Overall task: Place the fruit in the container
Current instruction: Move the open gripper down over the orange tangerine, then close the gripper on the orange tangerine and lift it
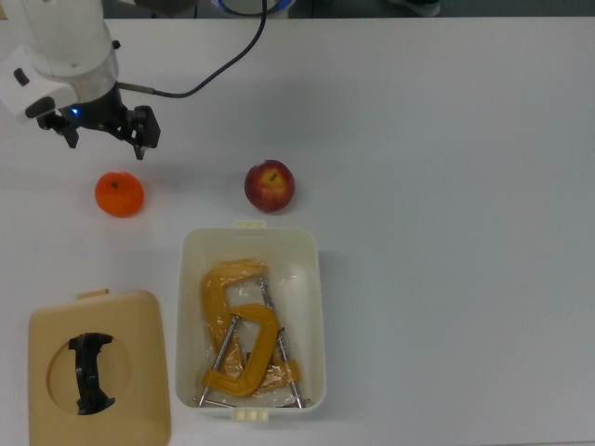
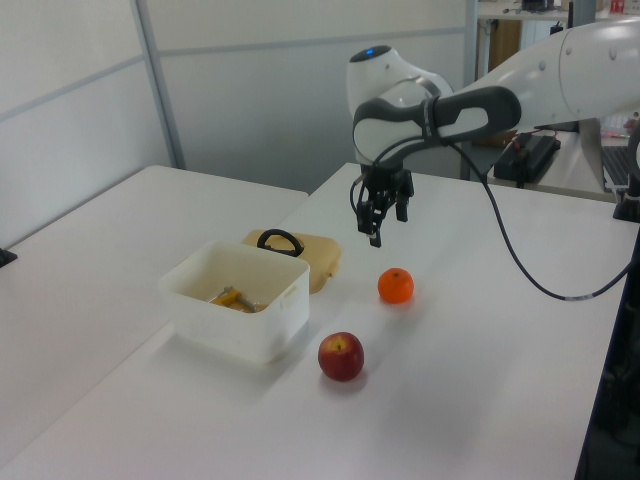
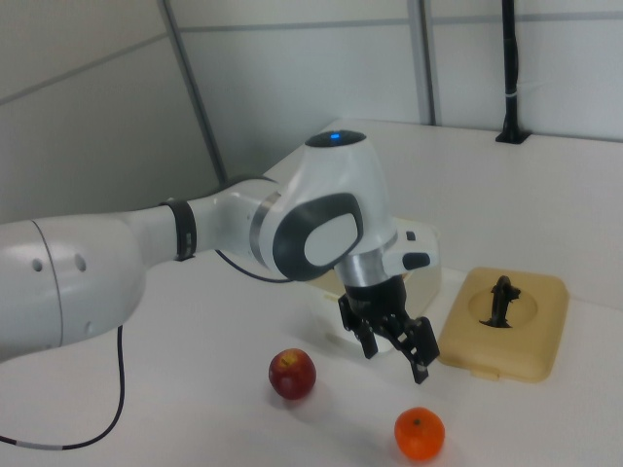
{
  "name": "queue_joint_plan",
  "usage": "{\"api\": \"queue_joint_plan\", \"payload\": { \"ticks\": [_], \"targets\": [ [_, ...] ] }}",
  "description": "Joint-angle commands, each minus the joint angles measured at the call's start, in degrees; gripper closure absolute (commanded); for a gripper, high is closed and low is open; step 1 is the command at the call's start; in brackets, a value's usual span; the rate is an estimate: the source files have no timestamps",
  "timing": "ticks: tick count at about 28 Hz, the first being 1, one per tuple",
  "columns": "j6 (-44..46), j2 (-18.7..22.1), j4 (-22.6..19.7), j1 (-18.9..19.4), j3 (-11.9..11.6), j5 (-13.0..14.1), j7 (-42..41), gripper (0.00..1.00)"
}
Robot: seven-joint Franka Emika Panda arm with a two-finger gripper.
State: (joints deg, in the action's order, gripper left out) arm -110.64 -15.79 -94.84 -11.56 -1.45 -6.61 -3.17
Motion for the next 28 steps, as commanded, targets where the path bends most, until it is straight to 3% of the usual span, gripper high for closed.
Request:
{"api": "queue_joint_plan", "payload": {
  "ticks": [1,11,28],
  "targets": [
    [-3.35,0.06,-3.25,0.23,-0.31,-2.53,1.41,0.0],
    [-9.85,-1.43,-9.22,0.14,-0.4,-7.45,2.2,0.0],
    [-11.44,-5.65,-8.96,0.14,-0.48,-10.79,3.78,0.0]
  ]
}}
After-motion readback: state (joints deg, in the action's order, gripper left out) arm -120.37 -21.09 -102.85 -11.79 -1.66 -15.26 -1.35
